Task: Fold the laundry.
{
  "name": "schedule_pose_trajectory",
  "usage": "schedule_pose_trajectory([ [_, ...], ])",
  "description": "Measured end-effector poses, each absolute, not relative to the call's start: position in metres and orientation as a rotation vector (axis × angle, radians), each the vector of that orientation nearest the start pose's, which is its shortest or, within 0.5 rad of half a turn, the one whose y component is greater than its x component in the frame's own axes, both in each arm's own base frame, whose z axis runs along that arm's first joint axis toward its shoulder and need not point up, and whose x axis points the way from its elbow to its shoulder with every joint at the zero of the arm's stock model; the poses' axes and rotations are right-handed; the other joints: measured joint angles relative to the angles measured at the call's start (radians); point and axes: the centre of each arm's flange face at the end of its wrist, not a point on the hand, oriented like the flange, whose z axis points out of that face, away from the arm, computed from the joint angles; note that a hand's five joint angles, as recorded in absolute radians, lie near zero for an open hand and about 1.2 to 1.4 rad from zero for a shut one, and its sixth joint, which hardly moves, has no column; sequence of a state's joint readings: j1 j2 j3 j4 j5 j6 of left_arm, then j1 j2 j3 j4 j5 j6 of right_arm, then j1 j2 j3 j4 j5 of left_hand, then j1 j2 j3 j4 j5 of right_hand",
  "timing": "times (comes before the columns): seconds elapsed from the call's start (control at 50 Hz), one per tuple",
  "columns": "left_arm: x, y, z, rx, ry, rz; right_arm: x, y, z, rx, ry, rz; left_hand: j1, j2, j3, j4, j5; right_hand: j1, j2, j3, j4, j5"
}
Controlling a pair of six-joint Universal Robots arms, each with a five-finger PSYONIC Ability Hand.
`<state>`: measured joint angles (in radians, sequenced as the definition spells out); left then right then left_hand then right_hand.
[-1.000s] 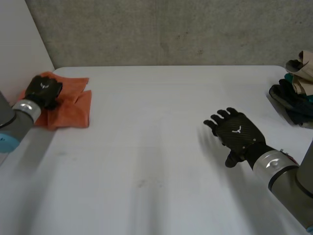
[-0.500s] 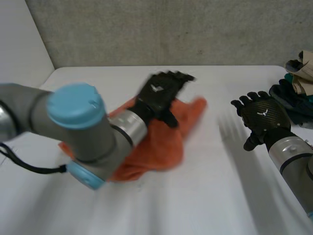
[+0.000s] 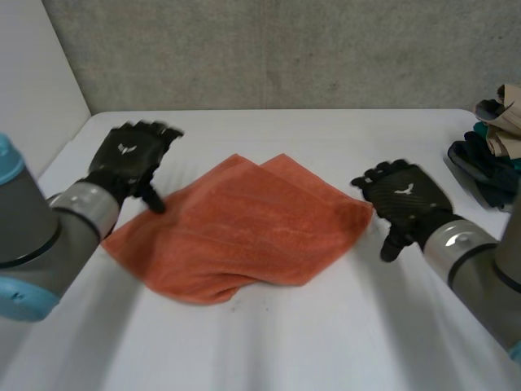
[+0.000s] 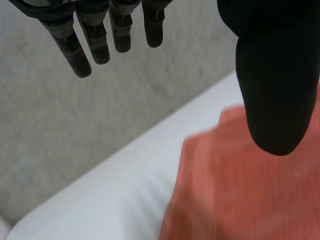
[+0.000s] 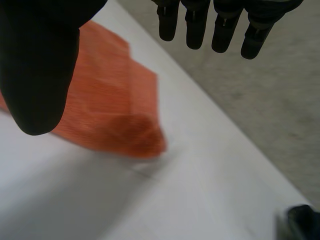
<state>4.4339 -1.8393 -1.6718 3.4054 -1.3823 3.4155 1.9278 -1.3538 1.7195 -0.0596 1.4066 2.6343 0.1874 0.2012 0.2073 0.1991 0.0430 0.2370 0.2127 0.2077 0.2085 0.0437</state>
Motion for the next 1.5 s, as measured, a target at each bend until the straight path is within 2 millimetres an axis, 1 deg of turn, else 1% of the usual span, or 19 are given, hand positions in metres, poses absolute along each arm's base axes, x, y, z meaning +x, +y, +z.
schedule_pose_trajectory([
  [0.14,-0.204,-0.276,0.182,1.034,2.307,-1.922,0.275,-0.227,0.191,-1.287,2.183,-1.663,0.053,0.044,0.035,0.044,0.031,0.000,0.000,0.000,0.000,0.000],
  [0.26,-0.190,-0.265,0.160,1.221,2.322,-1.816,0.289,-0.216,0.180,-1.328,2.131,-1.636,0.122,0.105,0.095,0.109,0.093,0.000,0.000,0.000,0.000,0.000],
  [0.44,-0.192,-0.270,0.140,1.376,2.341,-1.843,0.303,-0.208,0.154,-1.338,2.100,-1.643,0.323,0.301,0.297,0.307,0.288,0.000,0.000,0.000,0.000,0.000],
  [0.6,-0.197,-0.285,0.125,1.399,2.314,-1.877,0.306,-0.210,0.138,-1.336,2.121,-1.661,0.434,0.414,0.407,0.418,0.394,0.000,0.000,0.000,0.000,0.000],
  [0.78,-0.202,-0.290,0.114,1.417,2.305,-1.880,0.308,-0.213,0.127,-1.339,2.129,-1.656,0.463,0.447,0.441,0.449,0.425,0.005,0.020,0.040,0.040,0.037],
  [0.82,-0.203,-0.290,0.113,1.424,2.306,-1.879,0.308,-0.213,0.125,-1.339,2.129,-1.656,0.473,0.458,0.449,0.457,0.434,0.039,0.072,0.084,0.078,0.074],
  [0.9,-0.210,-0.288,0.109,1.458,2.305,-1.873,0.311,-0.217,0.118,-1.338,2.124,-1.666,0.768,0.745,0.728,0.739,0.714,0.215,0.236,0.245,0.242,0.237],
  [0.94,-0.212,-0.288,0.108,1.473,2.299,-1.872,0.312,-0.219,0.116,-1.338,2.120,-1.673,0.842,0.822,0.814,0.817,0.791,0.318,0.330,0.336,0.333,0.326],
  [0.96,-0.215,-0.287,0.107,1.487,2.292,-1.872,0.313,-0.220,0.113,-1.338,2.116,-1.681,0.950,0.940,0.931,0.941,0.914,0.470,0.495,0.483,0.480,0.470],
  [1.04,-0.221,-0.284,0.107,1.522,2.267,-1.874,0.315,-0.226,0.110,-1.335,2.105,-1.705,0.958,0.991,0.981,0.996,0.945,0.791,0.850,0.846,0.846,0.836],
  [1.08,-0.223,-0.283,0.108,1.530,2.259,-1.873,0.316,-0.227,0.110,-1.334,2.101,-1.714,0.958,0.991,0.981,0.996,0.945,0.843,0.953,0.952,0.954,0.939],
  [1.18,-0.229,-0.277,0.117,1.532,2.236,-1.876,0.318,-0.234,0.115,-1.325,2.091,-1.752,0.958,0.991,0.981,0.996,0.945,0.843,0.958,0.978,0.985,0.952],
  [1.26,-0.233,-0.265,0.150,1.502,2.192,-1.936,0.316,-0.246,0.136,-1.302,2.082,-1.856,0.958,0.991,0.981,0.996,0.945,0.843,0.958,0.978,0.986,0.952],
  [1.34,-0.233,-0.251,0.184,1.430,2.188,-2.037,0.311,-0.261,0.177,-1.282,2.023,-2.036,0.958,0.991,0.981,0.996,0.945,0.843,0.958,0.978,0.987,0.952],
  [1.42,-0.230,-0.242,0.206,1.333,2.233,-2.129,0.311,-0.271,0.220,-1.277,1.908,-2.218,0.952,0.987,0.977,0.991,0.941,0.843,0.958,0.978,0.987,0.952],
  [1.44,-0.230,-0.240,0.209,1.312,2.248,-2.144,0.311,-0.272,0.226,-1.278,1.887,-2.242,0.952,0.987,0.977,0.991,0.941,0.843,0.958,0.978,0.987,0.952],
  [1.46,-0.228,-0.239,0.212,1.281,2.272,-2.161,0.314,-0.276,0.234,-1.281,1.849,-2.278,0.724,0.753,0.747,0.755,0.733,0.843,0.958,0.978,0.987,0.957],
  [1.48,-0.227,-0.238,0.213,1.258,2.293,-2.171,0.316,-0.278,0.239,-1.284,1.822,-2.299,0.691,0.708,0.703,0.711,0.690,0.843,0.958,0.978,0.987,0.959],
  [1.5,-0.226,-0.237,0.213,1.232,2.317,-2.177,0.319,-0.282,0.242,-1.285,1.796,-2.317,0.544,0.567,0.579,0.584,0.564,0.843,0.958,0.978,0.987,0.960],
])
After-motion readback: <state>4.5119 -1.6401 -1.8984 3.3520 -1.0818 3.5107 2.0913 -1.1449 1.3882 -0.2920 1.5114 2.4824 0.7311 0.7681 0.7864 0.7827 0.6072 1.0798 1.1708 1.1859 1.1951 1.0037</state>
